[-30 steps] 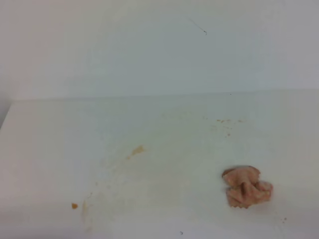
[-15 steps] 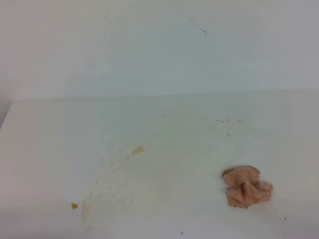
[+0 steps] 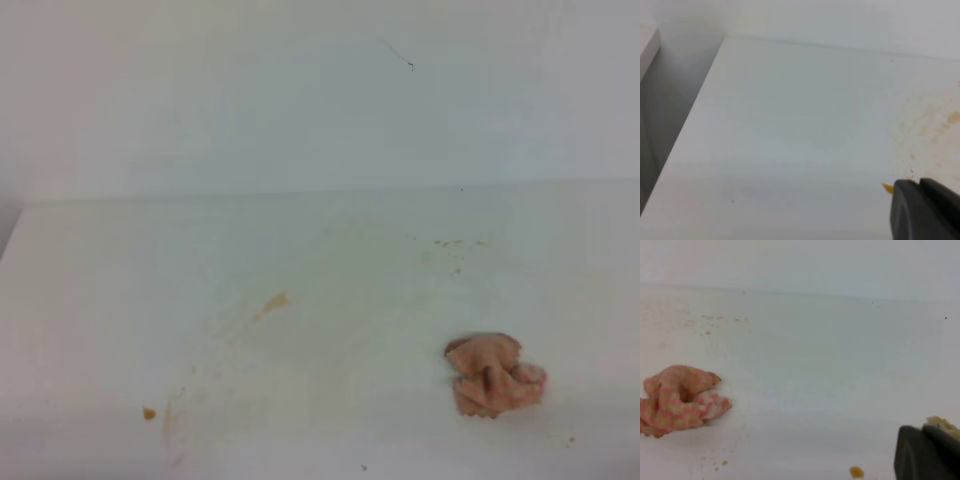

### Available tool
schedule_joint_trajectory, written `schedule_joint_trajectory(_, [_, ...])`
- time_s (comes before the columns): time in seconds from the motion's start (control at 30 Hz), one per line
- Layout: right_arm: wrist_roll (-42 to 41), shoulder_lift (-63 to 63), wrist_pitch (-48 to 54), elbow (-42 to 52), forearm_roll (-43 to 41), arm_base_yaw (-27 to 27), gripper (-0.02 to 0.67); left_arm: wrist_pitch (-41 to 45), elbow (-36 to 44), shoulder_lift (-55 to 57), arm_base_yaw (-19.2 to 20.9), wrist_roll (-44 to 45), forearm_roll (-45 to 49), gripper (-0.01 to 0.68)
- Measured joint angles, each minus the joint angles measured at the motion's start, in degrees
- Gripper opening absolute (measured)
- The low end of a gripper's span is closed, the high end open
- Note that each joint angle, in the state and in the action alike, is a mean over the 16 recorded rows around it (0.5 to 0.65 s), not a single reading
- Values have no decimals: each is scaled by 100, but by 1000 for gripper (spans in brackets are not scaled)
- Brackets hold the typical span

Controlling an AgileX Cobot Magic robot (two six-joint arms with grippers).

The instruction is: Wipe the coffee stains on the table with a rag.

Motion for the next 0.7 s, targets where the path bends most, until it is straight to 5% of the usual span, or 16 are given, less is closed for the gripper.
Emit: schedule_joint_trajectory(0.7, [-525, -3, -216, 10, 350, 0, -1, -22, 85, 28, 0, 1, -1, -2])
